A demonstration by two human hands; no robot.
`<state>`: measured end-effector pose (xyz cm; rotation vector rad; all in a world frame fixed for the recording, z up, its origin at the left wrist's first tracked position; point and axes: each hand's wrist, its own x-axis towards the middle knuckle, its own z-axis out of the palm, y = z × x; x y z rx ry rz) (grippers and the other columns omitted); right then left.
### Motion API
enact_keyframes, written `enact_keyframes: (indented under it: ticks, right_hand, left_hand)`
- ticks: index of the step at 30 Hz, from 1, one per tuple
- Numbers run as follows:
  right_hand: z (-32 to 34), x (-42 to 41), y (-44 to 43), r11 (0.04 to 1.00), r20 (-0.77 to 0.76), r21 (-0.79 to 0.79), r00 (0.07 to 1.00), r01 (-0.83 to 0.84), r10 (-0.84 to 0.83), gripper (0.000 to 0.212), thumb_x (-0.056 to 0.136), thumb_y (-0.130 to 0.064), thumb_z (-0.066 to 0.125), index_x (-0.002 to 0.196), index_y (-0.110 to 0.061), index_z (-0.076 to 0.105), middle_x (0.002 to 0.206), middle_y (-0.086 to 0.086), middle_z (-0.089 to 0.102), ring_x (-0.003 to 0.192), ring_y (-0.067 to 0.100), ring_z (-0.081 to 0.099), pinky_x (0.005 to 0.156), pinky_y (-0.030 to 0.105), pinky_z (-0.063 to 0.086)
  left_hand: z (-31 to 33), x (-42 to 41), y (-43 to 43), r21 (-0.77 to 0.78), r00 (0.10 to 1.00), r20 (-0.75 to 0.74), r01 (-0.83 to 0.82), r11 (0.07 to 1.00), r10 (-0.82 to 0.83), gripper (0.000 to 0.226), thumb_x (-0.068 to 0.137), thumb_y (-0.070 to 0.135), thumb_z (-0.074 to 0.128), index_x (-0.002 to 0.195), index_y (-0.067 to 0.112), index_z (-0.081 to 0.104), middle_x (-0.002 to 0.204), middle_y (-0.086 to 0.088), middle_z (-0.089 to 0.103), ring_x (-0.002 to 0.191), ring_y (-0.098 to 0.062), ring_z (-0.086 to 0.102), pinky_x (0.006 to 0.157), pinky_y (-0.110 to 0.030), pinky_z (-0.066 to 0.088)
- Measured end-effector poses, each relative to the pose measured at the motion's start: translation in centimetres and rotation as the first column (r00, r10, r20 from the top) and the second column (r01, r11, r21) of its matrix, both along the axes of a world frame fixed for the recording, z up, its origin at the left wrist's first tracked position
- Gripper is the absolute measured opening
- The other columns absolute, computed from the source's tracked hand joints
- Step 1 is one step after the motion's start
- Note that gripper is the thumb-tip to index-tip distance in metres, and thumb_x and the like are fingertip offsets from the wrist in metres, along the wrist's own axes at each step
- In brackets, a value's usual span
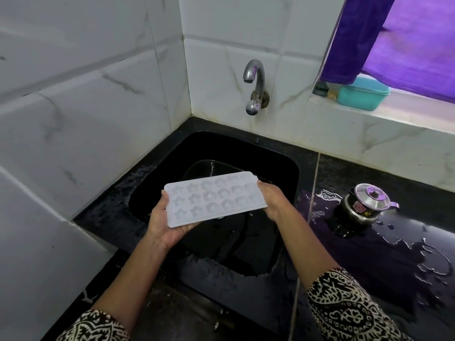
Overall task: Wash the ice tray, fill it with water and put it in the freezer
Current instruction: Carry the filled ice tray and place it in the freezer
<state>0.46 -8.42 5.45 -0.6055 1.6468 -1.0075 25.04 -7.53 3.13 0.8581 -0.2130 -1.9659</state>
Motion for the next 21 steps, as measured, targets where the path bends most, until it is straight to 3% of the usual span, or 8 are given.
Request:
enact_keyframes:
  ticks: [5,9,14,21]
  right_hand:
    - [0.3,0.2,0.2,1.000,0.069,-0.014,0.998,0.001,0.000,0.025,0.096,-0.023,0.050,0.105,-0.006,0.066,0.096,0.009,0.072,0.080,0.022,0.069,0.060,0.029,0.053]
    - [1.3,0.1,0.9,0.997,0.151,-0.074,0.988,-0.029,0.039,0.018,0.094,-0.012,0.051,0.085,-0.006,0.066,0.077,0.007,0.069,0.068,0.020,0.066,0.061,0.031,0.053]
    - [2.2,0.0,0.8,0.990,0.192,-0.115,0.976,-0.085,0.106,0.017,0.093,-0.009,0.051,0.086,-0.004,0.066,0.079,0.010,0.070,0.069,0.022,0.067,0.064,0.033,0.053]
    - [2.4,0.2,0.8,0.962,0.171,-0.131,0.951,-0.238,0.258,0.021,0.096,-0.012,0.048,0.093,-0.002,0.066,0.081,0.010,0.070,0.074,0.024,0.066,0.072,0.038,0.053]
  left_hand:
    - [0.1,0.3,-0.3,-0.011,1.000,-0.014,-0.006,1.000,0.006,0.065,0.096,0.060,0.035,0.133,0.010,0.054,0.127,-0.021,0.064,0.108,-0.041,0.065,0.081,-0.064,0.054]
    - [0.3,0.4,0.3,-0.012,0.999,-0.009,-0.033,0.999,0.033,0.062,0.096,0.058,0.037,0.130,0.010,0.055,0.122,-0.020,0.067,0.103,-0.040,0.068,0.080,-0.064,0.054]
    - [0.5,0.4,1.8,0.000,0.992,-0.001,-0.125,0.992,0.125,0.055,0.098,0.054,0.038,0.122,0.009,0.058,0.110,-0.020,0.072,0.093,-0.039,0.071,0.073,-0.064,0.055]
    - [0.8,0.0,5.8,0.005,0.957,0.034,-0.288,0.958,0.288,0.055,0.098,0.054,0.037,0.121,0.009,0.059,0.115,-0.019,0.069,0.098,-0.038,0.069,0.068,-0.059,0.058]
